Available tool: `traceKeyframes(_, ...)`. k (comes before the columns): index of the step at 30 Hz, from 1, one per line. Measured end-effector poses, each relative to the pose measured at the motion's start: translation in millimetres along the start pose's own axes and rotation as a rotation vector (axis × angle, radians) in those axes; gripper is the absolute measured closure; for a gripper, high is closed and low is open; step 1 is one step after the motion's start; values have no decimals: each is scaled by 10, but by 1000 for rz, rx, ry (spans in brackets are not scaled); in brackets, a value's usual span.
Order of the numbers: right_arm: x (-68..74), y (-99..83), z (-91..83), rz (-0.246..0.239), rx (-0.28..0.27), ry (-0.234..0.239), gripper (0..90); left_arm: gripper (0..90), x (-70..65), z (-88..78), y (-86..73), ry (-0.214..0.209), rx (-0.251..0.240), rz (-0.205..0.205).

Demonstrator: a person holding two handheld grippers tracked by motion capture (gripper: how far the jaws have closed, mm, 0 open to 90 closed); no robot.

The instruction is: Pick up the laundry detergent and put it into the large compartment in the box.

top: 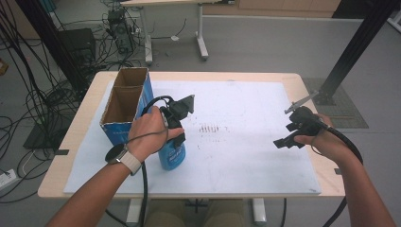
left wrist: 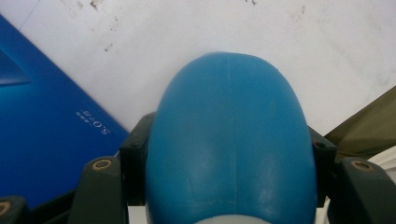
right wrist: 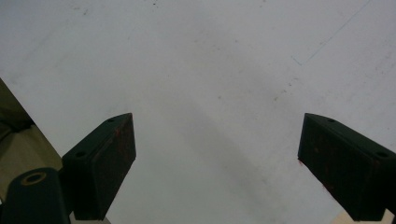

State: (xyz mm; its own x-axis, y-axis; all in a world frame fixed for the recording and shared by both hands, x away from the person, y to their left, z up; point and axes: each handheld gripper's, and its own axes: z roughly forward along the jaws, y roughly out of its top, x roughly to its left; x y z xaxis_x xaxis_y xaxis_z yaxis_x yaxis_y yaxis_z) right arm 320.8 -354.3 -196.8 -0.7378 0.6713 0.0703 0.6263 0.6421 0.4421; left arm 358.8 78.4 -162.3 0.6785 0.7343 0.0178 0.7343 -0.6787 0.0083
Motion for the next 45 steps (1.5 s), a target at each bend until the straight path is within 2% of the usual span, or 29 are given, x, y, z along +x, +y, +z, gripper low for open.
traceKeyframes(13, -5, -15, -4, 5, -5, -3, 113, 379, 4, -30, -20, -12, -13, -3)
traceKeyframes(15, -3, -17, -2, 2, -6, -2, 113, 378, -16, -53, -28, -3, -18, -5)
traceKeyframes(23, -3, -46, -23, 5, -8, -5, 113, 377, -22, -243, -45, 13, -9, -31)
traceKeyframes(36, 16, -58, -58, -2, -23, -10, 112, 375, 1, -526, -75, 7, -9, -87)
traceKeyframes(45, 25, -10, -53, -23, -37, -2, 112, 373, 23, -727, -72, 17, 7, -129)
